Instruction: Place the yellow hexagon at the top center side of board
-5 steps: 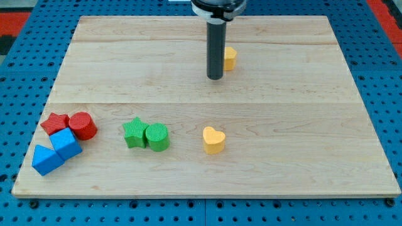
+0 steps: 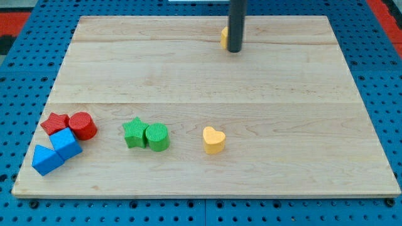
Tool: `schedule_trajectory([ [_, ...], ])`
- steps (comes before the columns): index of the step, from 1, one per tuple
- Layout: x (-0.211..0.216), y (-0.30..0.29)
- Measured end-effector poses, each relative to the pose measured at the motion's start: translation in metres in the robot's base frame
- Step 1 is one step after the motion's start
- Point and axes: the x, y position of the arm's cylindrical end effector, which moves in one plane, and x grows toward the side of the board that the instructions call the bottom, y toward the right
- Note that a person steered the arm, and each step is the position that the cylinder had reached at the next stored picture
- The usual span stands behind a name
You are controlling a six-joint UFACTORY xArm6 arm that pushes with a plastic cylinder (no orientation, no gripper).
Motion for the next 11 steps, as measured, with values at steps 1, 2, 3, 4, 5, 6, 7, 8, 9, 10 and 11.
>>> schedule_trajectory([
  [1,-0.015,0.004],
  [2,-0.028,-0.017],
  [3,-0.039,-0.046],
  [4,-0.050,-0.058],
  [5,-0.031,-0.062],
  [6,-0.020,-0.096],
  [7,-0.031,-0.118],
  [8,-0.053,-0.104],
  [9,-0.070,-0.094],
  [10,-0.072,-0.095],
  [11,-0.015,-0.069],
])
